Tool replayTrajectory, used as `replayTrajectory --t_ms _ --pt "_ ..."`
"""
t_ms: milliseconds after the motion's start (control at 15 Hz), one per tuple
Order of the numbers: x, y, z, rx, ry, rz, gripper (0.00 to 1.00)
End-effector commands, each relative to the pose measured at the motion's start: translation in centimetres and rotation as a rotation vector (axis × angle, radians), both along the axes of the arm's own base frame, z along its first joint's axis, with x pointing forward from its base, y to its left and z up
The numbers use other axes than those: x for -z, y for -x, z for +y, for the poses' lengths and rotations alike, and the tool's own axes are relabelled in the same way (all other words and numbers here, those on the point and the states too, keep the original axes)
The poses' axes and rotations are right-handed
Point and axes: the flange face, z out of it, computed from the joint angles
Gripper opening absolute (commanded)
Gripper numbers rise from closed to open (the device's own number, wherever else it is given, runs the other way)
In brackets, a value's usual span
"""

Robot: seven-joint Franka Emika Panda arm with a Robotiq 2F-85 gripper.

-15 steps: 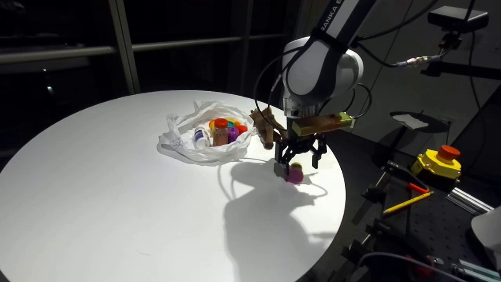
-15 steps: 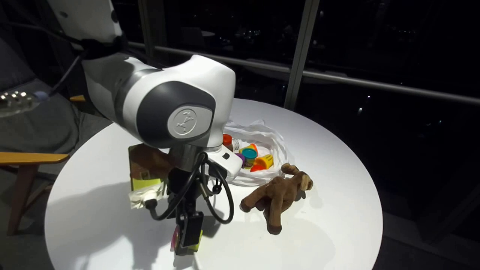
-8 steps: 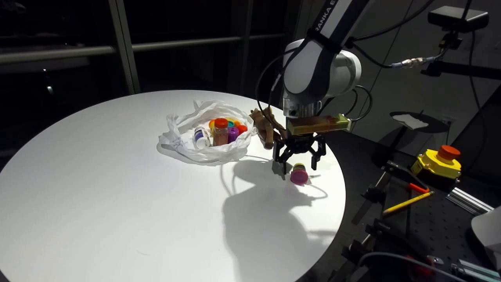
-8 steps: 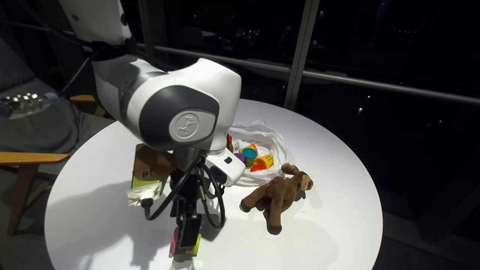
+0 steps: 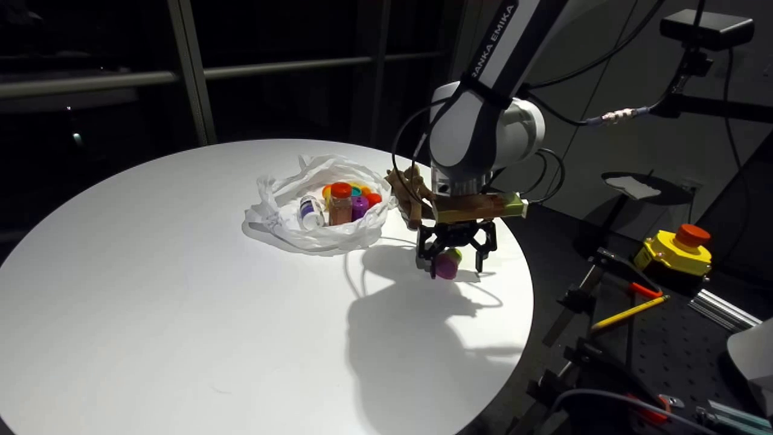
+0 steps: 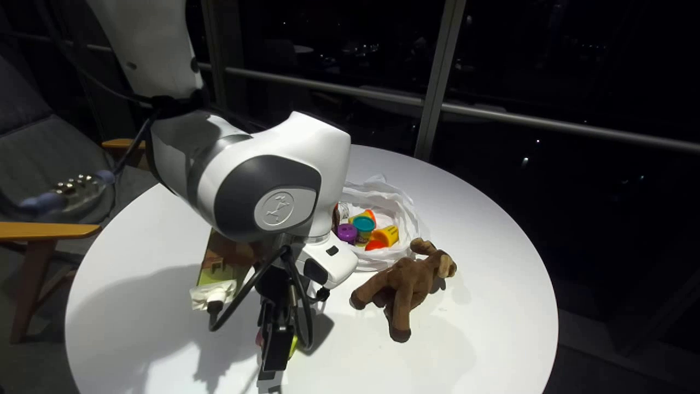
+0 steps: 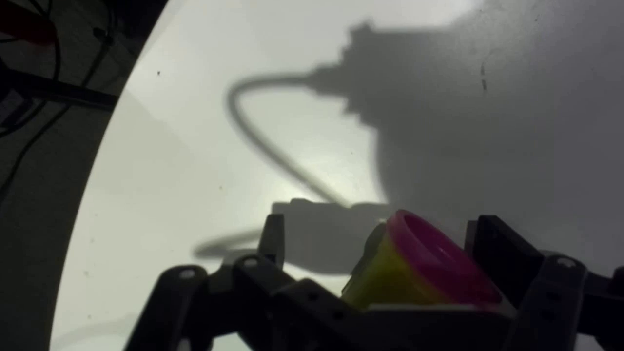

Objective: Pick up the objects from the table and put them on the plastic

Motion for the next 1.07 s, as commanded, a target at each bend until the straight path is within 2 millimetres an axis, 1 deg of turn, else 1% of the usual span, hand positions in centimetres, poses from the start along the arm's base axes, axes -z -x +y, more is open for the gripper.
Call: replayTrajectory --t_ms 0,333,733,800,867,933,1000 --pt "0.25 -1.12 -0.18 0.044 0.023 -0.032 1.0" --pt "-0.51 -1.47 -0.59 0.069 0.04 -0.077 1.0" --pt "0.01 -0.98 -1.05 0.136 0.027 -0.057 1.0" --pt "0.05 -0.93 -1.1 0.145 0.025 -0.057 0.96" --pt "-0.02 -0.83 -1.13 0.153 0.021 -0.056 0.74" --pt "-0.07 -0.8 -1.16 0.16 0.019 -0.055 0.71" --pt "-0.13 -0.72 -1.18 0.167 0.014 -0.055 0.71"
